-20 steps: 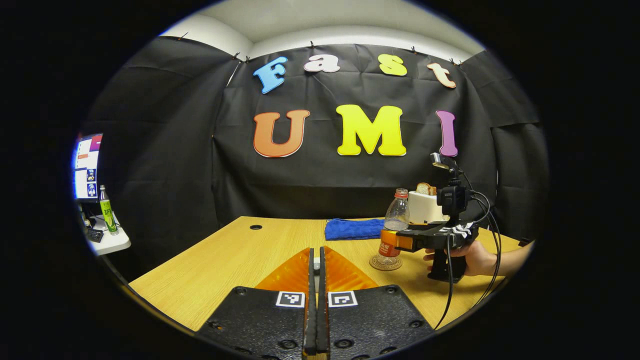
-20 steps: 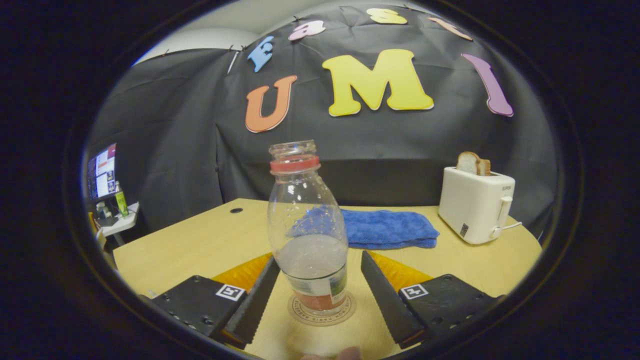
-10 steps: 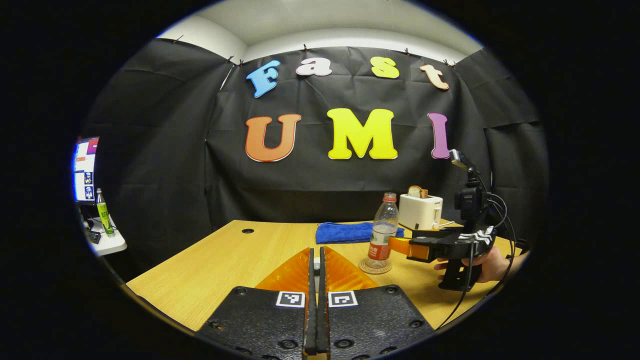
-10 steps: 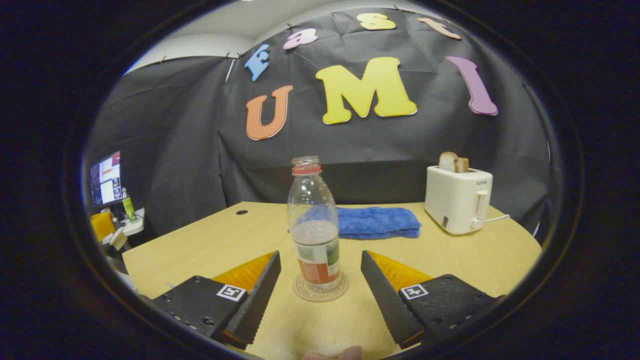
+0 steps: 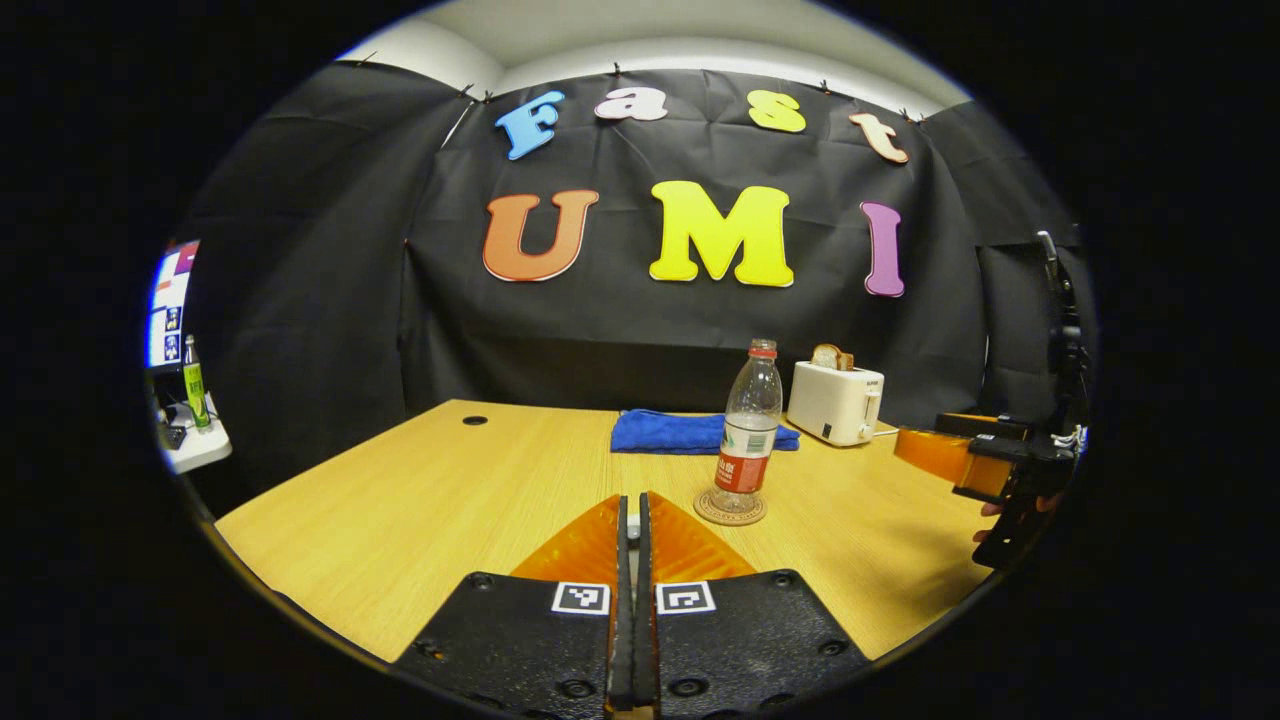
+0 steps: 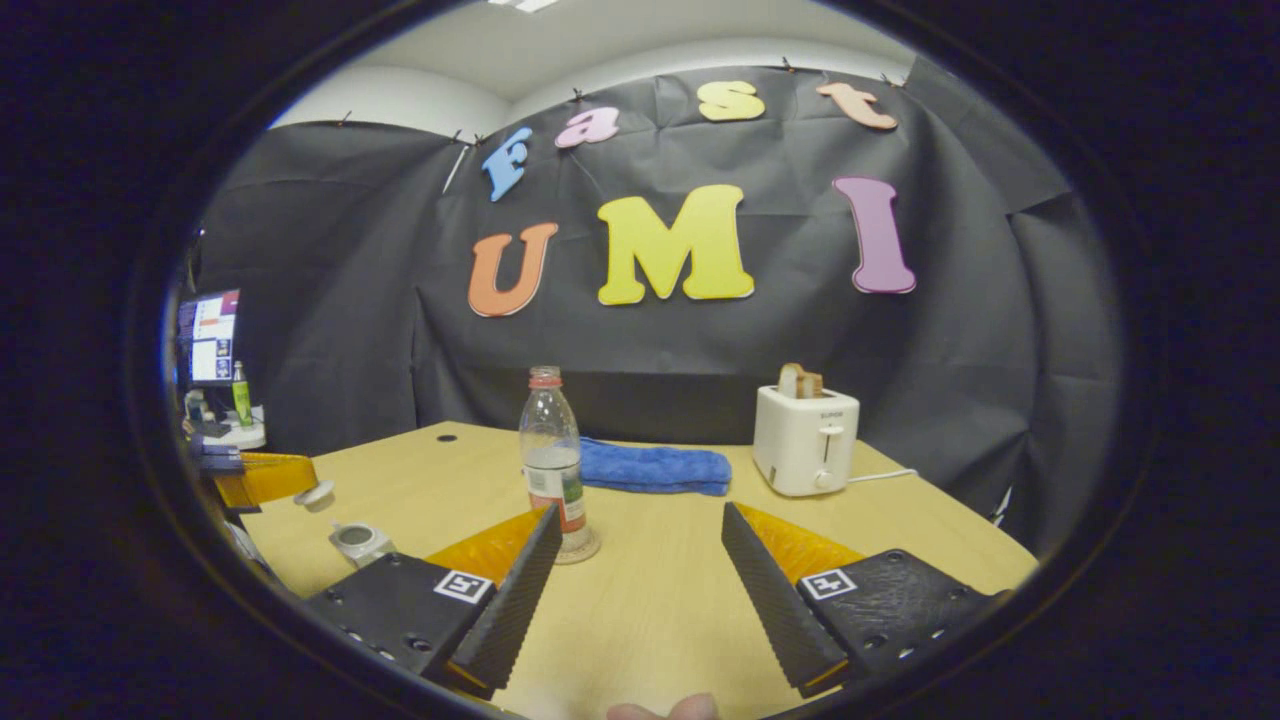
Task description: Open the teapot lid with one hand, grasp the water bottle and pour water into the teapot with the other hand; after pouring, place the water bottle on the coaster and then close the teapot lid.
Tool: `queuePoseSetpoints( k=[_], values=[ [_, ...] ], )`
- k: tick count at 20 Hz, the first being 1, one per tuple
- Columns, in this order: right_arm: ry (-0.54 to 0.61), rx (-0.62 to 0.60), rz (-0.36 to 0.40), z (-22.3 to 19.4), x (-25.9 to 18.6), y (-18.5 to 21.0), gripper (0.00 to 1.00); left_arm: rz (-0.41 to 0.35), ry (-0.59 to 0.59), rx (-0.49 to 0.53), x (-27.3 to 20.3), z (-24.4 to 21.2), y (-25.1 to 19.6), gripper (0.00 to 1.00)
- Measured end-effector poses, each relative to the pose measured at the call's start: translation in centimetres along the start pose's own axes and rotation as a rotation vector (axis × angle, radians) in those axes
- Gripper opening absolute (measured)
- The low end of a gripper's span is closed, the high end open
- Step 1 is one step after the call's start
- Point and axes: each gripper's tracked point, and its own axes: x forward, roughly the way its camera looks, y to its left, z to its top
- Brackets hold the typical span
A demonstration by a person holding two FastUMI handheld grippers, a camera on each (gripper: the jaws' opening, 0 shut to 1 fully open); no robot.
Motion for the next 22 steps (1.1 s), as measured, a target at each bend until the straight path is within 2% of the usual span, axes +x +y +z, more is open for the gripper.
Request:
queuePoseSetpoints(
  k=[3,4,5,7,8,9,14,15,16,18,20,21,22],
  values=[
    [-0.008,-0.012,-0.02,-0.2,-1.0,-1.1,0.92,0.018,0.02,0.014,0.9,-1.3,0.0,0.03],
    [-0.005,-0.009,-0.025,-0.5,-1.1,-1.3,0.96,0.021,0.027,0.016,1.3,-1.7,0.1,0.03],
    [0.0,-0.005,-0.03,-0.7,-1.3,-1.7,0.92,0.019,0.036,0.014,1.4,-2.1,0.0,0.03],
    [0.0,-0.002,-0.041,-0.7,-1.6,-2.2,0.92,0.019,0.046,0.011,1.7,-2.5,-0.1,0.03],
    [-0.001,-0.002,-0.046,-0.7,-1.6,-2.4,0.96,0.023,0.049,0.014,1.7,-2.7,0.0,0.03],
    [-0.001,-0.002,-0.049,-0.7,-1.7,-2.6,0.92,0.024,0.054,0.013,1.8,-3.0,0.1,0.03],
    [0.005,0.002,-0.047,-0.9,-1.8,-2.5,0.92,0.033,0.079,0.002,2.3,-4.0,0.5,0.03],
    [0.012,0.003,-0.046,-1.3,-1.8,-2.6,0.96,0.03,0.086,-0.002,2.3,-4.2,0.4,0.03],
    [0.014,0.006,-0.047,-1.4,-1.9,-2.6,0.92,0.028,0.087,-0.003,2.3,-4.3,0.3,0.03],
    [0.014,0.012,-0.05,-1.4,-2.0,-2.7,0.92,0.03,0.088,0.0,2.4,-4.3,0.2,0.04],
    [0.01,0.011,-0.058,-1.2,-2.3,-3.0,0.96,0.019,0.1,-0.007,2.4,-4.6,-0.1,0.07],
    [0.01,0.011,-0.065,-1.1,-2.4,-3.2,0.92,0.019,0.095,-0.011,2.4,-4.5,-0.2,0.1],
    [0.005,0.02,-0.073,-0.9,-2.7,-3.4,0.96,0.029,0.091,-0.005,2.1,-4.1,-0.1,0.14]
  ],
)
